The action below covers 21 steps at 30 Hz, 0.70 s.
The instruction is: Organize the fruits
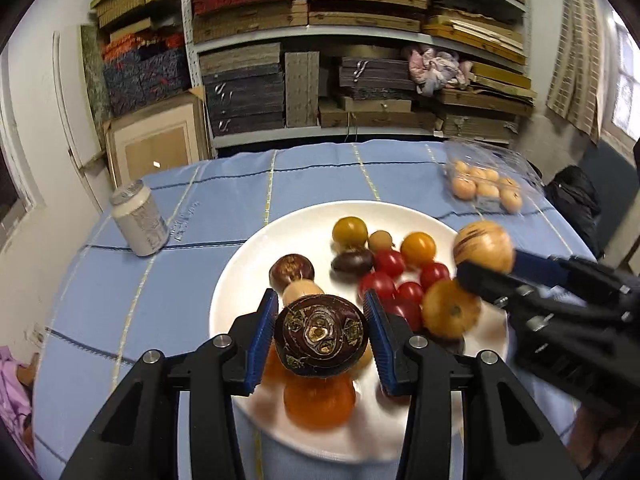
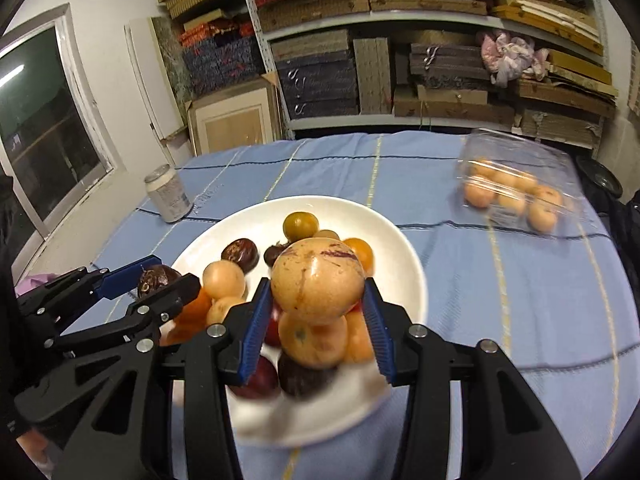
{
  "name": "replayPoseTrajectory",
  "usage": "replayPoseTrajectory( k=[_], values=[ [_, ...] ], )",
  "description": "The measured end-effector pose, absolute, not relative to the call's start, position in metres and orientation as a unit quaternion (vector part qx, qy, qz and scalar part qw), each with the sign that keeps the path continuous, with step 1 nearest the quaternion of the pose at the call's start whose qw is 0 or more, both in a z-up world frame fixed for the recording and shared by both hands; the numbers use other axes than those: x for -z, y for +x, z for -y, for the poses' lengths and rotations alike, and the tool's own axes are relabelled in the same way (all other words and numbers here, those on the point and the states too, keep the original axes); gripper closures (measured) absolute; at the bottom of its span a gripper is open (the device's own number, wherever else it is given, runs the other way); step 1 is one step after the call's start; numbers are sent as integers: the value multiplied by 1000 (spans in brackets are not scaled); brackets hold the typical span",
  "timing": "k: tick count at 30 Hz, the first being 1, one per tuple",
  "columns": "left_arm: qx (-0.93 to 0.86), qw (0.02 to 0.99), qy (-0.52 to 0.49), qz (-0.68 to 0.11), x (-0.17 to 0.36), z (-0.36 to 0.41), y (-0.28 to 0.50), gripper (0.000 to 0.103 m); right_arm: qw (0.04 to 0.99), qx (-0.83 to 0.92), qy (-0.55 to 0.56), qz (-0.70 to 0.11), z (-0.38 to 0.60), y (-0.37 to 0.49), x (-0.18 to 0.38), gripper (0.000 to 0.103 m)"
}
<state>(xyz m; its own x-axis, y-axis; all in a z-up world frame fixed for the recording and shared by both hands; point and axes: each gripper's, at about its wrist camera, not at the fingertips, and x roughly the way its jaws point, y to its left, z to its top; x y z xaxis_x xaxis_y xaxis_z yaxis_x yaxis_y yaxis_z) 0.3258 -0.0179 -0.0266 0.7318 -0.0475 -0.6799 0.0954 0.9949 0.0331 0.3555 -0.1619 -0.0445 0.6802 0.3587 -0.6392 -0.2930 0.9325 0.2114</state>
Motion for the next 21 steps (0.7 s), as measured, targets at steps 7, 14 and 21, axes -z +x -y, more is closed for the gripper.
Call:
replayPoseTrajectory(
  k=[7,14,21],
  values=[
    [19,932,10,-362,34,7,338,38,918,-164,48,-358,164,369,57,40],
    [25,938,14,-346,23,8,295,10,933,-150,62,-323,189,312,44,15],
    [6,944,21,-328,19,15,225,4,940,-122,81,-309,201,230,51,5]
  ],
)
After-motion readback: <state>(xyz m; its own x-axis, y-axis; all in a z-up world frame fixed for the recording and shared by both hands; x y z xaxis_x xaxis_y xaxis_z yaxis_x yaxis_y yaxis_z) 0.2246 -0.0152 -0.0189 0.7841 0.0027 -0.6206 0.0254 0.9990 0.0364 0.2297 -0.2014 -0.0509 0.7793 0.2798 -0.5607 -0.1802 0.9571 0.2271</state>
